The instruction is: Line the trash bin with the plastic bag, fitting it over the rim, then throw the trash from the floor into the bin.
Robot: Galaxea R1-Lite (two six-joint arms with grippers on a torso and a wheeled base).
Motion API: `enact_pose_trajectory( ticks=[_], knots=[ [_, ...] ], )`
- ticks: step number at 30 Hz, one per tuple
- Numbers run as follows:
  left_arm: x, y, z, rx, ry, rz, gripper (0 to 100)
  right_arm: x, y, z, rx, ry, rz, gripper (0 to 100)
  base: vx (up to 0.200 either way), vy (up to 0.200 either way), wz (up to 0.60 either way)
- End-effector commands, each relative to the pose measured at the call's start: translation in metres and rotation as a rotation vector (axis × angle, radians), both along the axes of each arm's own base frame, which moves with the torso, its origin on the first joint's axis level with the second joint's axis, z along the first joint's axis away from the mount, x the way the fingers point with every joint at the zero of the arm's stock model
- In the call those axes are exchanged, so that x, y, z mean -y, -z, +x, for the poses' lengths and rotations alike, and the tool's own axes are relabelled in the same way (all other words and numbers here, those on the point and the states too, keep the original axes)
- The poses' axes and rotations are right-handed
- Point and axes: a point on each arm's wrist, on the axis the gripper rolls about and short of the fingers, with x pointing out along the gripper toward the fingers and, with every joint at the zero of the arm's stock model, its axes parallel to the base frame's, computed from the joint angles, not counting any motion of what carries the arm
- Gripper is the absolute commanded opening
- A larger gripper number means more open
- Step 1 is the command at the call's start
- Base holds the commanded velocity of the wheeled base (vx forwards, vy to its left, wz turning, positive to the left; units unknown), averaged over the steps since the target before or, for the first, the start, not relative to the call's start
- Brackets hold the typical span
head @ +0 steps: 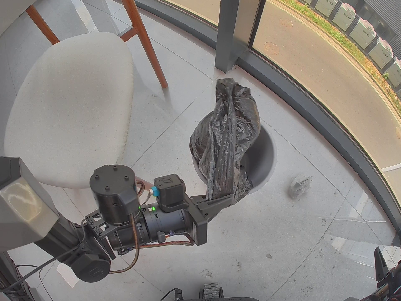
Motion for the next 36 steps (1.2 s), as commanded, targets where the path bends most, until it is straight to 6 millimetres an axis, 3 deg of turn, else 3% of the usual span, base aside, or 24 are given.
enact_pose_trajectory(
  ticks=[1,14,25,31,36],
  knots=[
    [-0.004,0.001,0.002,0.002,-0.012,-0.003,0,0.0,0.005,0.0,-0.006,0.0,0.0,100,0.0,0.0,0.0],
    [-0.013,-0.006,-0.009,0.078,0.008,-0.117,0,0.0,0.005,0.0,-0.006,0.0,-0.001,100,0.0,0.0,0.0],
    [-0.017,0.001,-0.014,0.05,0.008,-0.094,0,0.0,0.005,0.0,-0.006,0.0,-0.001,100,0.2,0.0,0.0],
    [0.002,0.001,-0.036,0.046,0.088,-0.095,0,0.0,0.005,0.0,-0.006,0.0,-0.001,100,0.133,0.0,0.0],
    [0.003,0.01,-0.043,0.031,0.066,-0.06,0,0.0,0.005,0.0,-0.006,0.0,0.0,100,0.0,0.0,0.0]
  ],
)
